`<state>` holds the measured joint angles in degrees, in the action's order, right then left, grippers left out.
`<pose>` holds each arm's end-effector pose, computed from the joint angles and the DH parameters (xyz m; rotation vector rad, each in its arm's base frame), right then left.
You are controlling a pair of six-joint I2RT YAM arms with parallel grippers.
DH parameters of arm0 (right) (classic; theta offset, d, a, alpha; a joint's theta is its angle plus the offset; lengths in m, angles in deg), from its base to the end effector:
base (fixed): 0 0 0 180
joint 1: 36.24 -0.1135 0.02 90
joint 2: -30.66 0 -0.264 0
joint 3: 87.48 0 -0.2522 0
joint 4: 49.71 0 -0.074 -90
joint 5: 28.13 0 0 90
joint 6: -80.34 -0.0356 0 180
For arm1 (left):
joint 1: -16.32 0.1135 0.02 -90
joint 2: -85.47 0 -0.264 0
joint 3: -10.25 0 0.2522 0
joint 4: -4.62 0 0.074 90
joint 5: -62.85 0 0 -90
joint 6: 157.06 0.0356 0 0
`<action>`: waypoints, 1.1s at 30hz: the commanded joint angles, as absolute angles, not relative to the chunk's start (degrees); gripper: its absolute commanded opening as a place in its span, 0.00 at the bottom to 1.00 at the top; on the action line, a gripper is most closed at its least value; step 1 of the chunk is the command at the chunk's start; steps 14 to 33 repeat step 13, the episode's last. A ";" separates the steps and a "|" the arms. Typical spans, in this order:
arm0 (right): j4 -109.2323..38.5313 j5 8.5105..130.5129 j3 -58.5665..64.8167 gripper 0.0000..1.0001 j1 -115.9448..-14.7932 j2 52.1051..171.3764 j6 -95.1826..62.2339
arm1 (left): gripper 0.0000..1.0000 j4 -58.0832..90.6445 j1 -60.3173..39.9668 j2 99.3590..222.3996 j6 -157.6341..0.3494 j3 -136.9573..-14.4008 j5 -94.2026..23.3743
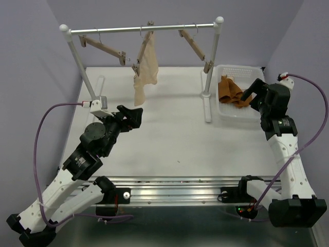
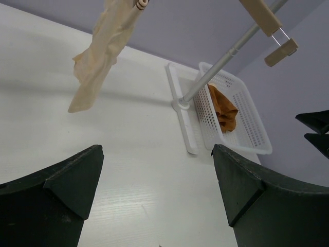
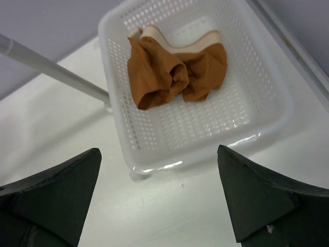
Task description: Remove the underwear clipped to the hanger
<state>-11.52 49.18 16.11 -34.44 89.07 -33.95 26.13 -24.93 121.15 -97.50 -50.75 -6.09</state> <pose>0.2233 -0.0148 0.3788 0.5751 1.8261 0.0515 0.1141 -0.0830 0.3825 -0.1578 1.5446 -0.7237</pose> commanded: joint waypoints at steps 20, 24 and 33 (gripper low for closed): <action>-5.27 43.06 19.26 1.00 -34.31 81.38 -42.62 | 0.99 25.68 -25.07 120.10 -97.83 -50.36 -6.94; -5.27 43.06 19.26 1.00 -34.31 81.38 -42.62 | 0.99 25.68 -25.07 120.10 -97.83 -50.36 -6.94; -5.27 43.06 19.26 1.00 -34.31 81.38 -42.62 | 0.99 25.68 -25.07 120.10 -97.83 -50.36 -6.94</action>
